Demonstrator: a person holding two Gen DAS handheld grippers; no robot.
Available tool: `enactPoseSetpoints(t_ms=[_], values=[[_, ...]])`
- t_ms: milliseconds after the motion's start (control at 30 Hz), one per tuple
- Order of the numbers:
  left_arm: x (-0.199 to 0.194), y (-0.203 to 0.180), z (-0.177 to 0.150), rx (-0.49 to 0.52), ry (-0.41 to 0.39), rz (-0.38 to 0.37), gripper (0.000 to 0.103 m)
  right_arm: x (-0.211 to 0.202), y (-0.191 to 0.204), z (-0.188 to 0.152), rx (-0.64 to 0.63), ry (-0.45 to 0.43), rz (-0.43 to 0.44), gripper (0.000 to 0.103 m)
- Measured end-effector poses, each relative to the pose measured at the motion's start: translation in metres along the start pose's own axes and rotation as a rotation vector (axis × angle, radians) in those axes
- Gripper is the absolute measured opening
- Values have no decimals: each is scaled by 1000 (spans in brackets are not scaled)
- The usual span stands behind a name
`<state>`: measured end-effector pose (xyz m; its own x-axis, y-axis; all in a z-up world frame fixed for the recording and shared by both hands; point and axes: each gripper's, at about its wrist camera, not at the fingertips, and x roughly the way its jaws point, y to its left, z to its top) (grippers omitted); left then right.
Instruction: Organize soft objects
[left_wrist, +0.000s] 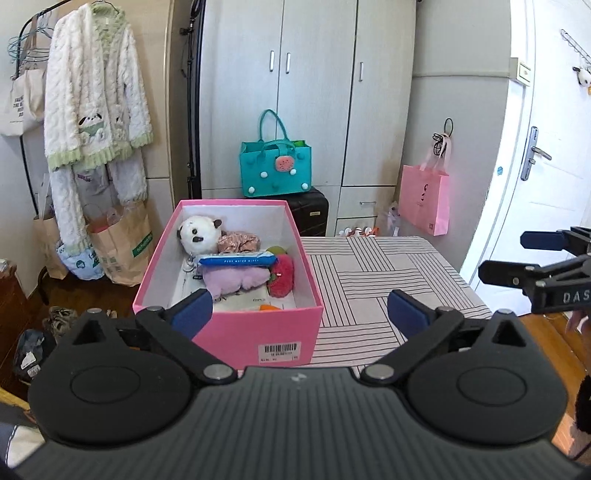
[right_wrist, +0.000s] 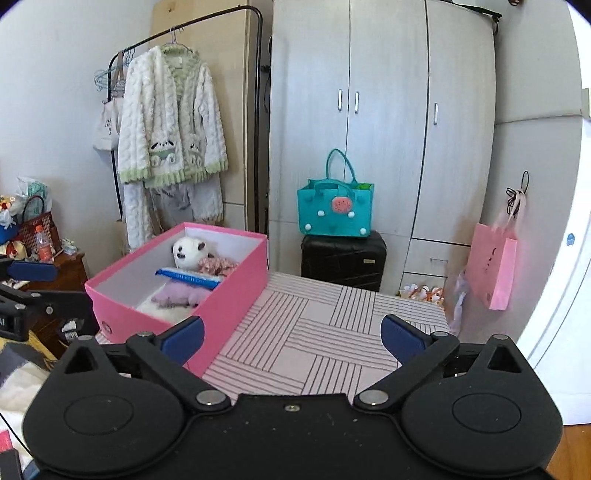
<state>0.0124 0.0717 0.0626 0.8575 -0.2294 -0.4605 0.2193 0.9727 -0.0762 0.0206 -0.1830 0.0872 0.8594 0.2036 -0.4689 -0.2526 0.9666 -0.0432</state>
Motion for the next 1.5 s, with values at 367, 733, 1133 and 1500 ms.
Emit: enactPoseSetpoints(t_ms=[367,733,1133,1500], values=[[12,-22,-24,-27,0,128,103,-21,-2,-22,4,-29,-52,103],[30,-41,-51,-12,3,155,103,-32,-6,-58,42,-66,-118,103],[31,-45,-56,36,30,151,103,-22,-10,-72,88,-35,-180,103],[28,-54,-57,73,32,125,103,-17,-5,-76,80,-29,-205,103]])
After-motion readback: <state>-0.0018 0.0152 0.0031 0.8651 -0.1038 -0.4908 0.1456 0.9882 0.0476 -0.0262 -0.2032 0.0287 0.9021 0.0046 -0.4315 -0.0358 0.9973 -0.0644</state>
